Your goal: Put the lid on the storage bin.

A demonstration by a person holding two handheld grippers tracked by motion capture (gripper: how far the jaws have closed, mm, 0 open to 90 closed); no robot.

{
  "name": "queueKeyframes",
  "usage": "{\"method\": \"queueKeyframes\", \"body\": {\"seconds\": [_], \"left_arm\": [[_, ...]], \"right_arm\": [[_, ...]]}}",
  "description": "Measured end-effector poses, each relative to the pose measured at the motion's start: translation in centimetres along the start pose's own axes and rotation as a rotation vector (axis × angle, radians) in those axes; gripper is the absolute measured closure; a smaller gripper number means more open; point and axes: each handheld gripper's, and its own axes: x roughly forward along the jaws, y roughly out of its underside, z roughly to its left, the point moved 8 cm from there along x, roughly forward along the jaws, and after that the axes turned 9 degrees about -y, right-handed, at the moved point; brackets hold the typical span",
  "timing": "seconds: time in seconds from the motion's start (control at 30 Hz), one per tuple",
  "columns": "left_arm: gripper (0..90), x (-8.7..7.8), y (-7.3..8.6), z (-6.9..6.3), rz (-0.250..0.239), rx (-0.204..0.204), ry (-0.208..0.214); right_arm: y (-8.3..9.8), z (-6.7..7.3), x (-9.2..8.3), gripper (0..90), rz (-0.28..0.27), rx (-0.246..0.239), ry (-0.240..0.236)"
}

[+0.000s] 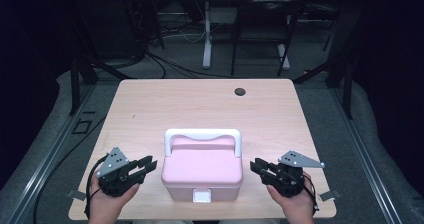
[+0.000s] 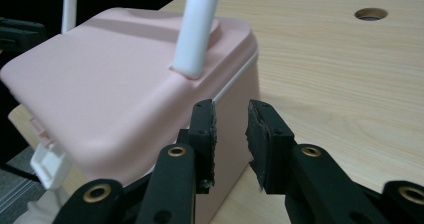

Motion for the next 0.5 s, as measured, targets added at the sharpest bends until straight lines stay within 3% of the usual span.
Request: {"method": "queueKeyframes", "body": {"seconds": [0.3,0.5], "left_arm": [[64.3,1.2,-0.4,2.5,0.002,-0.058,-0.045],[62.5,1.9,0.4,3.9,0.017,-0.091,-0.061]], "right_arm": [[-1.2,-1.8,0.4,67.2,-0.032,0.029,0.031],[-1.3,-2.9,0.9,63.4,-0.034,0.040,0.057]]}}
